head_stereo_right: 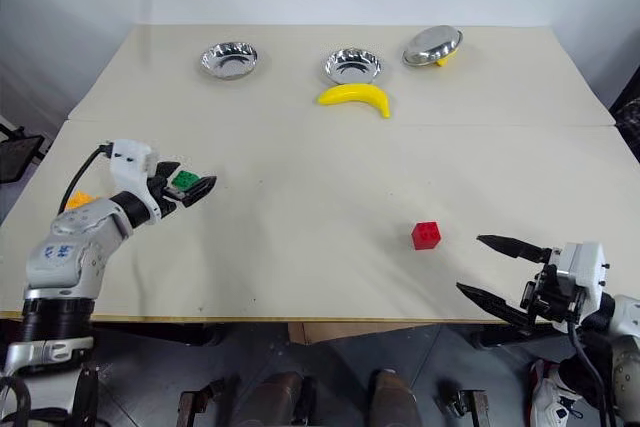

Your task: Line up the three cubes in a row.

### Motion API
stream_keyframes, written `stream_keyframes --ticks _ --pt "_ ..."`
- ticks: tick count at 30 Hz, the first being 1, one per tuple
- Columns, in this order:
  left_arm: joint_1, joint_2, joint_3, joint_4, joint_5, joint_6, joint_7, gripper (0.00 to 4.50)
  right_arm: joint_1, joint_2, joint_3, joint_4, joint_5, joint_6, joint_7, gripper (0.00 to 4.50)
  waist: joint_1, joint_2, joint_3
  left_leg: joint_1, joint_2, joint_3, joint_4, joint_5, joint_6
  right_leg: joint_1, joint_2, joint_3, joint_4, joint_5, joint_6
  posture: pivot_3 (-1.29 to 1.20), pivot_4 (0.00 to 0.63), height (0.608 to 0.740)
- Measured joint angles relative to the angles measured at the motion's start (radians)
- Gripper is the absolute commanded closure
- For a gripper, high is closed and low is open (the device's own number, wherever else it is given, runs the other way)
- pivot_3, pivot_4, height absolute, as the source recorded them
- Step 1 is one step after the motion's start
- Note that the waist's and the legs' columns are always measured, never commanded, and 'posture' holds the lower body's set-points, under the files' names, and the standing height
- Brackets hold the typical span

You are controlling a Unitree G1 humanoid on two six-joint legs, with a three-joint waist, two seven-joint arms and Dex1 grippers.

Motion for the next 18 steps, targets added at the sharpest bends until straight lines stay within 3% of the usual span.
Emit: stream_keyframes --ticks 10,14,18 --pt "0.003 0.032 0.001 0.033 0.055 0.107 0.008 3.0 0.041 0.012 -0.008 -0.018 0.0 0.002 -0.018 0.0 0.0 -0.001 0.001 0.0 0.0 0.0 0.0 0.001 -0.001 0.0 0.0 0.001 0.0 0.0 0.0 0.0 0.15 0.74" --pt "0.004 0.03 0.01 0.033 0.048 0.095 -0.023 3.02 0.04 0.017 -0.008 -0.018 -0.002 -0.006 -0.021 0.0 0.003 -0.002 0.001 0.0 0.0 0.0 0.0 0.001 -0.001 0.0 0.0 0.001 0.0 0.0 0.0 0.0 0.15 0.74" --pt "0.003 0.023 0.005 0.021 0.005 -0.029 -0.19 3.02 0.046 0.018 -0.012 -0.008 -0.008 -0.022 -0.015 0.0 0.002 -0.002 0.001 0.0 0.0 0.0 0.0 0.001 -0.001 0.0 0.0 0.001 0.0 0.0 0.0 0.0 0.15 0.74"
